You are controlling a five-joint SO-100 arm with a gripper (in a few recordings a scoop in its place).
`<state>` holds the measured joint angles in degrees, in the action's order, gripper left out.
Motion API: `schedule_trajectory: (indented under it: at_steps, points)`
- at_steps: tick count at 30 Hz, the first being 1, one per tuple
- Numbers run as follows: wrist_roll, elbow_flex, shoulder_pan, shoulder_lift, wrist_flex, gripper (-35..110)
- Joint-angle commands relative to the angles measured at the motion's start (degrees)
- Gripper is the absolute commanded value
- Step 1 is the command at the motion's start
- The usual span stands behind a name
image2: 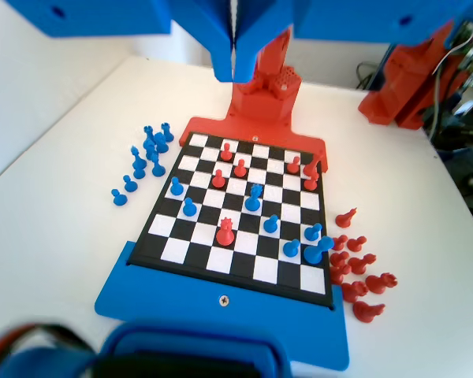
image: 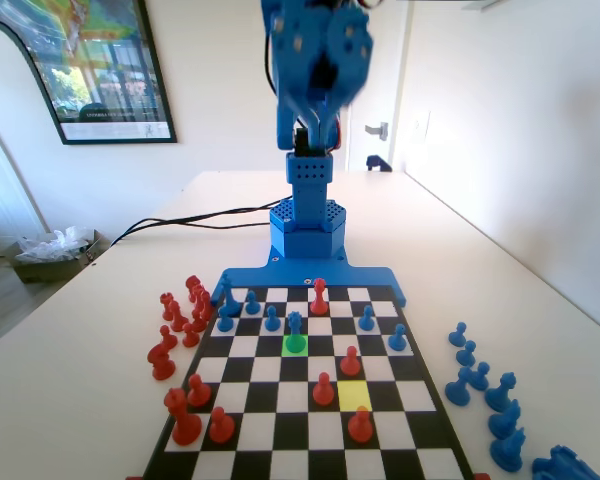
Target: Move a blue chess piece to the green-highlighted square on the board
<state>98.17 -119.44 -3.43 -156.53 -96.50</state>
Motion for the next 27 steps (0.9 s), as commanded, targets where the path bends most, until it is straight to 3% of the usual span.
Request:
schedule_trajectory:
  at_steps: [1,10,27]
  points:
    - [1.1,-2.9,-1.1,-7.4,-0.2,1]
    - [0.6,-5.4,-0.3,-13.7,5.2,1]
    - [0.3,-5.6,4.6,-18.5,6.3,5]
